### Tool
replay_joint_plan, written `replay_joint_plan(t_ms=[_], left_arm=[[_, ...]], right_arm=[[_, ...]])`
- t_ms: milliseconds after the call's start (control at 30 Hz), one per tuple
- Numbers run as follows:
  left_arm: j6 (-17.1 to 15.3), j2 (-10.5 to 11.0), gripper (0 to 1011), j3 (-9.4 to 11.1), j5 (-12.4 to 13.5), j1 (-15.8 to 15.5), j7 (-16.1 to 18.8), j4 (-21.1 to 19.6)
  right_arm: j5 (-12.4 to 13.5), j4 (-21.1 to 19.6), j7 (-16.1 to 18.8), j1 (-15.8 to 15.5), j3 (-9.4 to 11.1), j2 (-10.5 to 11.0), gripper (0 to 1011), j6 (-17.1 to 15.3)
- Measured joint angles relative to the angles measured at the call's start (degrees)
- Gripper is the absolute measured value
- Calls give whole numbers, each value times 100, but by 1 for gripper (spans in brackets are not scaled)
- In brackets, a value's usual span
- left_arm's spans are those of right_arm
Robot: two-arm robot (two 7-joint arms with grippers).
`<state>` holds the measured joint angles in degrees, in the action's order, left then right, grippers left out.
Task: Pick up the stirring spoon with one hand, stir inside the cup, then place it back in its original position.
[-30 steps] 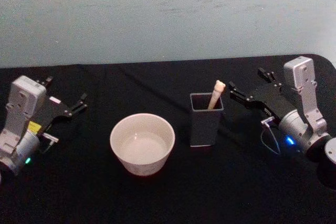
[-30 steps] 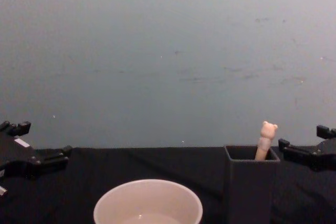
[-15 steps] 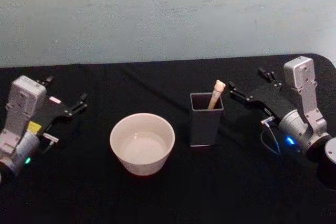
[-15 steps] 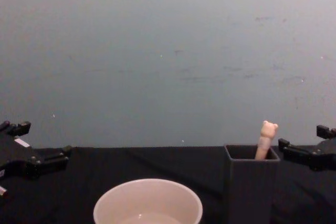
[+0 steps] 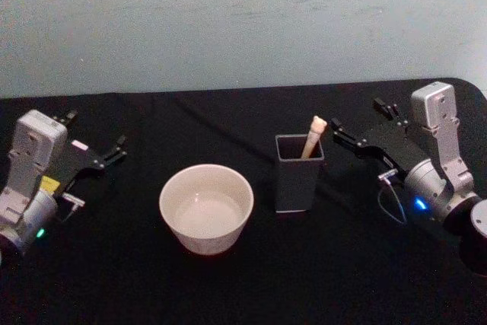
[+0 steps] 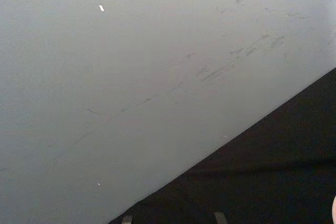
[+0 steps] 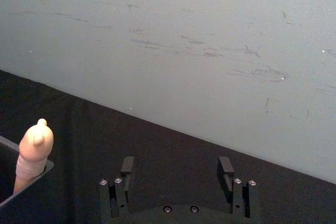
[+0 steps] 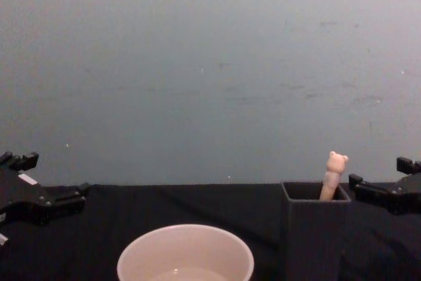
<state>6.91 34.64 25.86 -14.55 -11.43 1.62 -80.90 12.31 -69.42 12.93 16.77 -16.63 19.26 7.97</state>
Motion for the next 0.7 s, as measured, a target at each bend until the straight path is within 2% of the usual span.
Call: replay_joint_plan(t_ms=[700], left_arm=[[0,0,1002,0,0,0,0,0]], right_arm=[[0,0,0,0,0,-1,1002,0]])
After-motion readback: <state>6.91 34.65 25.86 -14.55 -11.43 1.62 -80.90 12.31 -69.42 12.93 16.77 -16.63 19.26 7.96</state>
